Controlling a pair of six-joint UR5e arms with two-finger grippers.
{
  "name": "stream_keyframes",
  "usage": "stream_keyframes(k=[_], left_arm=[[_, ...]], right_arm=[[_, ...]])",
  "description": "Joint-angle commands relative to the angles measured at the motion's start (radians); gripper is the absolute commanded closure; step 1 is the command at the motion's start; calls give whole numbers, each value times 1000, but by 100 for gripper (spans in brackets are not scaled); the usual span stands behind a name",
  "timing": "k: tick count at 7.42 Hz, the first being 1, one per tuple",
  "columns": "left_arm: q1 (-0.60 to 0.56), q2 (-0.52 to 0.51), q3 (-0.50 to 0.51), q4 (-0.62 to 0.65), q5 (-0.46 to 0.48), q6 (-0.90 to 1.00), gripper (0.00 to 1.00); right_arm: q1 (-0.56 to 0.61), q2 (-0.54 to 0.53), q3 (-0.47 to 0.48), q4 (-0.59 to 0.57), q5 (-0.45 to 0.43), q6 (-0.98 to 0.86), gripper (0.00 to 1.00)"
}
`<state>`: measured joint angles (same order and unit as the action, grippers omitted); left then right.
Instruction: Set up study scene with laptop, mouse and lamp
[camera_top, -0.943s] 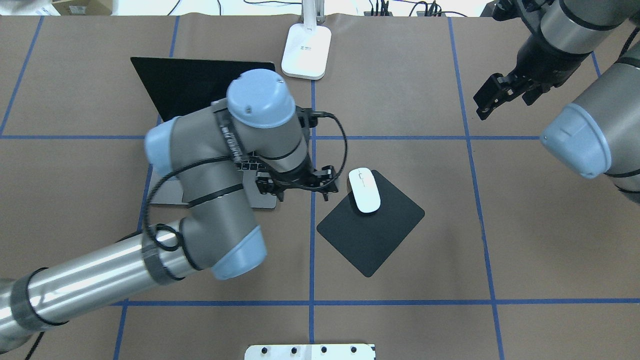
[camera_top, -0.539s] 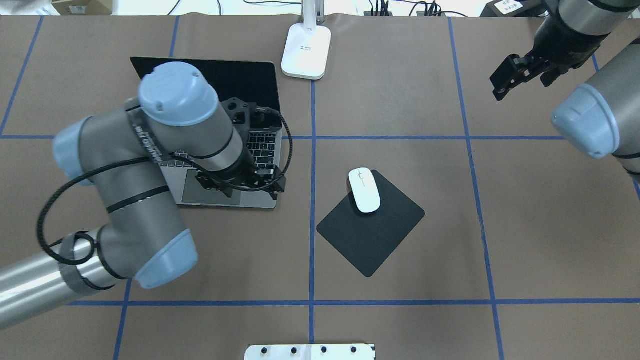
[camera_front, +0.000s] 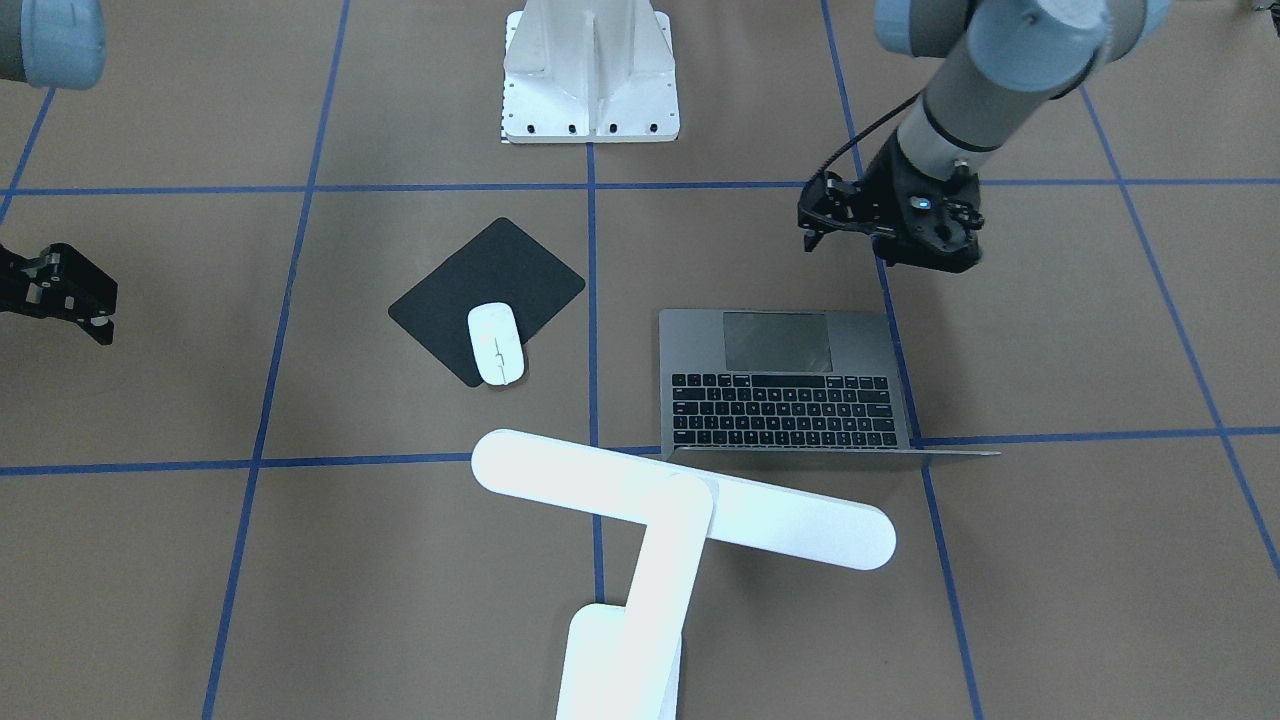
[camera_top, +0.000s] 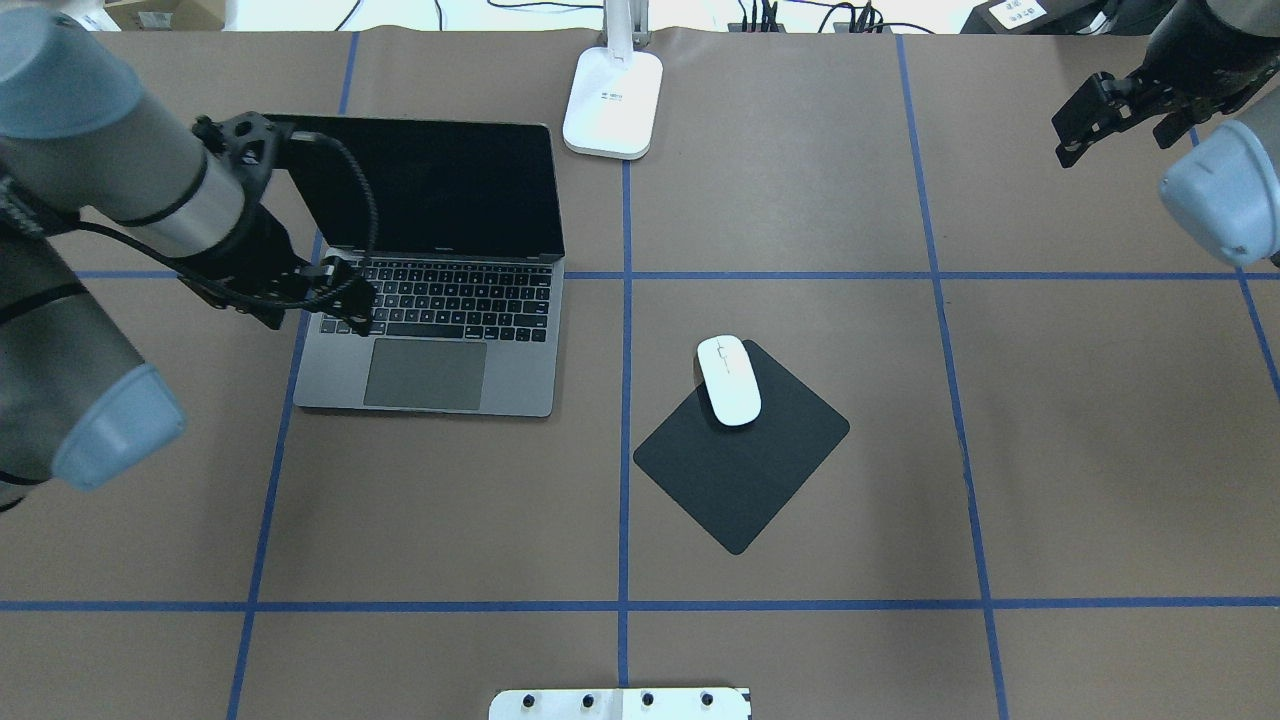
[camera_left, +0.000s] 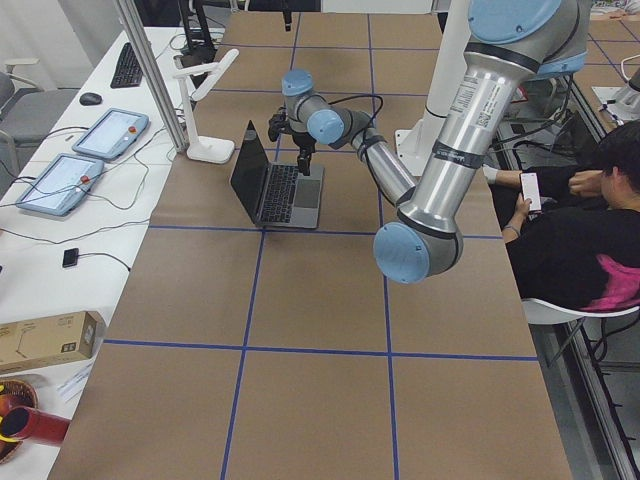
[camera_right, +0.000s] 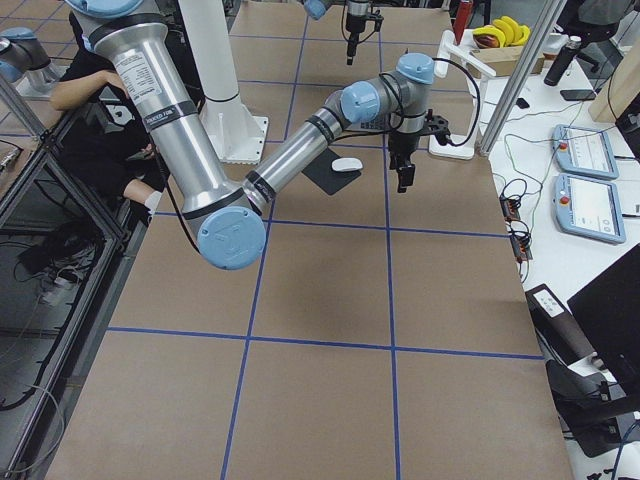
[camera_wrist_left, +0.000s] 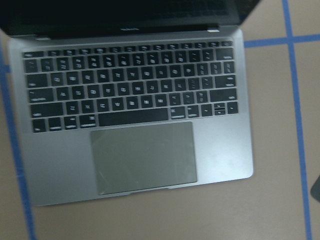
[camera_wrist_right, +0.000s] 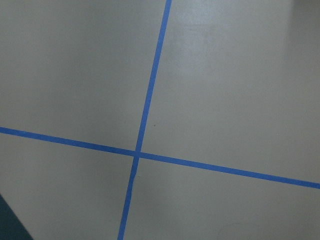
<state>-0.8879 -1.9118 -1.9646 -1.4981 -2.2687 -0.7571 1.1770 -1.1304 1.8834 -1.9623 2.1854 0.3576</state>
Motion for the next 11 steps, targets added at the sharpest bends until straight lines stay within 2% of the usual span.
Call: stream_keyframes(k=[1, 3, 4, 6, 7, 8, 9, 10, 11], left_arm=[[-170, 161, 1, 4, -29, 283, 0], [-294, 258, 25, 2, -28, 446, 0], [-381, 289, 76, -1, -29, 585, 0], [-544, 292, 253, -11, -46, 839, 0], [-622, 292, 323, -11, -57, 945, 0], [-652, 297, 340, -11, -57, 975, 0], [-655, 345, 328, -31, -57, 972, 0], [-655, 379, 325, -66, -58, 961, 0], [-654, 390, 328, -67, -58, 960, 0]], right_arm=[[9, -35, -3, 2, 28, 1, 0], [88, -119, -6, 2, 39, -38, 0], [152, -155, -30, 2, 47, -128, 0], [271, -215, -101, 2, 132, -260, 0], [317, -251, -109, 3, 134, -331, 0], [343, -300, -109, 10, 134, -366, 0], [346, -406, -113, 134, 128, -367, 0], [346, -502, -133, 322, 126, -353, 0], [346, -512, -156, 359, 128, -317, 0]])
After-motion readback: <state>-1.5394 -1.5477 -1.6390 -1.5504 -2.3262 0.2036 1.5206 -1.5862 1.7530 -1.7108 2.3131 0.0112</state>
